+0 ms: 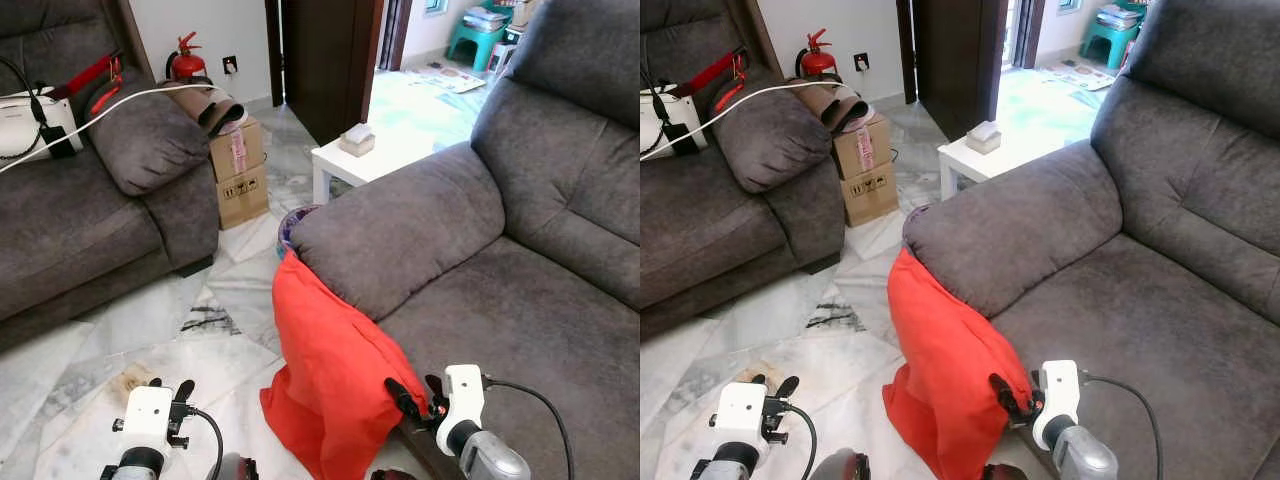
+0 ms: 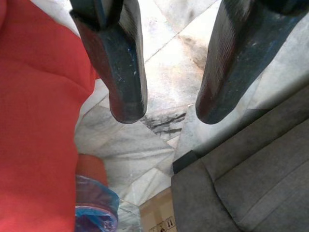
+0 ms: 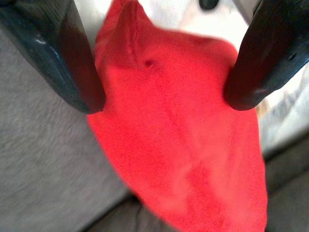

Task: Move the pillow to the sofa from floor

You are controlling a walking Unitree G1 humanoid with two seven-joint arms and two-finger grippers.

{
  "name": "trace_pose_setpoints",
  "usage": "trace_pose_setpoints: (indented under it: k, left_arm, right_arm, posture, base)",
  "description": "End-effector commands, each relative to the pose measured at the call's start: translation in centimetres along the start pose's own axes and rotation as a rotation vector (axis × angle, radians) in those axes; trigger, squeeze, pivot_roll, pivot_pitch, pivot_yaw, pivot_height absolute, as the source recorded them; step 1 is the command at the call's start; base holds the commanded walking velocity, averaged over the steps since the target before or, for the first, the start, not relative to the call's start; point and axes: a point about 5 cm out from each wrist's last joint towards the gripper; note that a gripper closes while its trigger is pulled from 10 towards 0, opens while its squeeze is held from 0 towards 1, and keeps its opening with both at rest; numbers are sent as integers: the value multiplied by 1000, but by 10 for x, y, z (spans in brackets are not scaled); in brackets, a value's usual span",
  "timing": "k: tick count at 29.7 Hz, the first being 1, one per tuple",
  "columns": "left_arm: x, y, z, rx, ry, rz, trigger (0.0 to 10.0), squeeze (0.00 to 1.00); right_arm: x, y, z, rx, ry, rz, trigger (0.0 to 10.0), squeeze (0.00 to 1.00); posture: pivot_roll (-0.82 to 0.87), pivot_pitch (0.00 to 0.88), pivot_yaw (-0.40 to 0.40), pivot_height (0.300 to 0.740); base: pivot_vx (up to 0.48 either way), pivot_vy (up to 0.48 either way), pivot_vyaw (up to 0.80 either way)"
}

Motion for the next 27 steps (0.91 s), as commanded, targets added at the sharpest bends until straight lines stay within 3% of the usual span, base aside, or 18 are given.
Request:
trace_pose_setpoints:
  k: [1, 7, 13, 19, 23, 27]
  left_arm:
    - [2, -3, -6, -36, -9, -8, 10000, 0]
    - [5, -3, -6, -38, -24, -23, 10000, 0]
    - [7, -4, -6, -40, -28, -30, 10000, 0]
    - [8, -4, -7, -47, -28, -36, 10000, 0]
    - [9, -4, -8, -52, -30, -42, 10000, 0]
    - [9, -4, -8, -55, -37, -41, 10000, 0]
  right_arm:
    - [2, -4, -8, -49, -22, 12, 10000, 0]
    - [7, -8, -12, -84, -17, 33, 10000, 0]
    - [2, -7, -12, -70, 1, 68, 10000, 0]
    - [-1, -5, -12, -70, 14, 60, 10000, 0]
    - [-6, -2, -14, -73, 81, 21, 10000, 0]
    - [-12, 1, -17, -110, 68, 6, 10000, 0]
  posture:
    - [63, 144, 5, 622]
    - [63, 147, 3, 622]
    - [64, 149, 4, 622]
    - [64, 148, 6, 622]
    - [66, 148, 6, 622]
    - [74, 153, 3, 622]
  base:
    - [0, 0, 0]
    - [0, 0, 0]
    - [0, 0, 0]
    - [0, 0, 0]
    - [0, 0, 0]
    - [0, 0, 0]
Point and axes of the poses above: a point about 5 cm out from each wrist's last joint towards the gripper, its own y axis pointing out of the wrist towards the gripper, its own z axis along the axis of the wrist's last joint, x = y × z, and after that the axes turned 12 degrees about -y, right-handed
